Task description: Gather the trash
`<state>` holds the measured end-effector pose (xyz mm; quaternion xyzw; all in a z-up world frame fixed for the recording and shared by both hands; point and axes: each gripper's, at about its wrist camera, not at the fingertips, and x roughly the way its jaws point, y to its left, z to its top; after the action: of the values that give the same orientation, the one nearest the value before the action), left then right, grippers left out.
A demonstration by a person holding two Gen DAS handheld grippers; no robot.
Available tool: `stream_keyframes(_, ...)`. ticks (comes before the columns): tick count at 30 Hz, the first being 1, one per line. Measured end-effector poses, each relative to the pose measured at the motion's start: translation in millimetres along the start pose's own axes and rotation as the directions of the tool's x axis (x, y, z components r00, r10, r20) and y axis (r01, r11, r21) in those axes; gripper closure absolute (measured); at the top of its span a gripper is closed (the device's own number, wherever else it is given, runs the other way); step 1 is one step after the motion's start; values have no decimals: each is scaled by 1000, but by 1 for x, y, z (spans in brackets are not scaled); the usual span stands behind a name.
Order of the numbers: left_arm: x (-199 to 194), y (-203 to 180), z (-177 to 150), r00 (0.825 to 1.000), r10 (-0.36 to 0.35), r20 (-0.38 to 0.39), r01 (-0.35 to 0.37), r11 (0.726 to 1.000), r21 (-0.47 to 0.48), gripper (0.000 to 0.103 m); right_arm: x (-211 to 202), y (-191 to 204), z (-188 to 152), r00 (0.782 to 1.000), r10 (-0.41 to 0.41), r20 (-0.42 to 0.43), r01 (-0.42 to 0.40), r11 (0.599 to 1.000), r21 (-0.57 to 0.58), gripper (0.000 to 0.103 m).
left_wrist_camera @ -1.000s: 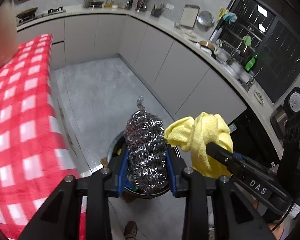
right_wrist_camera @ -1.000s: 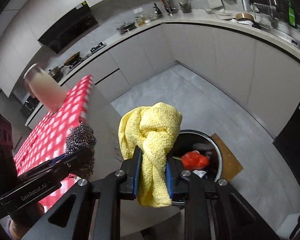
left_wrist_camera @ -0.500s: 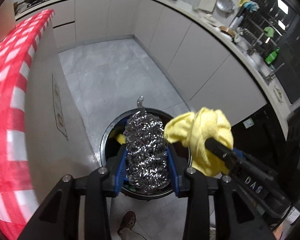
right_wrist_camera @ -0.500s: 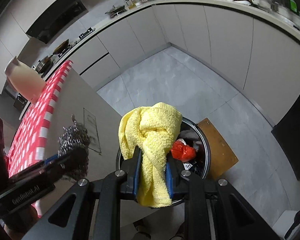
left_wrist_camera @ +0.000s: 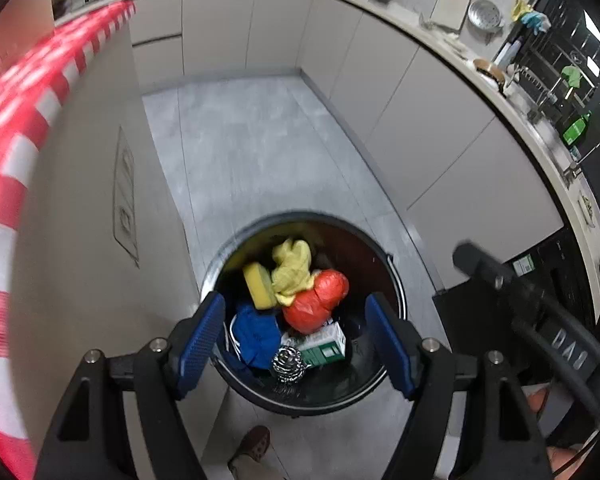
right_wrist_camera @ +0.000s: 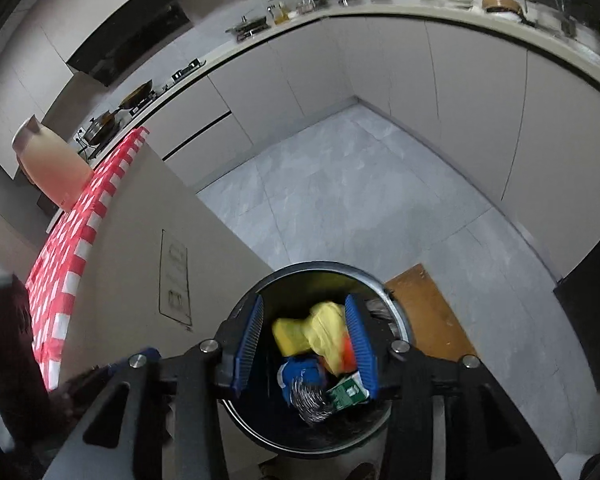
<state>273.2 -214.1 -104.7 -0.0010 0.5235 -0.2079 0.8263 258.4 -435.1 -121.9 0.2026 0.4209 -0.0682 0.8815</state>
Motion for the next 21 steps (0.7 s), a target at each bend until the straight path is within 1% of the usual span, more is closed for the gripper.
stream_keyframes(5,-25,2,-1,999,-5,45,5,1000,0,29,-13,3,-5,1000,17,-10,-17,1000,-4,57)
stream_keyframes(11,-66,11,-8,996,7,87,-5,1000,-20,29,-29,26,-18,998,35,-49,-37,998,-50,57)
stream_keyframes(13,-82,10,-11,994,24,111,-21,1000,-20,29,-38,35,-25,997,47,-64,-51,997,-60,57)
stream_keyframes(17,-127,17,-25,982,49,182,-47,999,-16,29,-63,58,-44,994,75,-77,-83,992,-98,57)
stream_keyframes(20,-167,30,-50,964,76,253,-75,997,-13,29,-96,87,-70,992,105,-71,-115,982,-152,56)
stream_keyframes(21,-175,32,-57,959,86,269,-86,996,-14,27,-108,96,-79,992,108,-63,-118,978,-171,56)
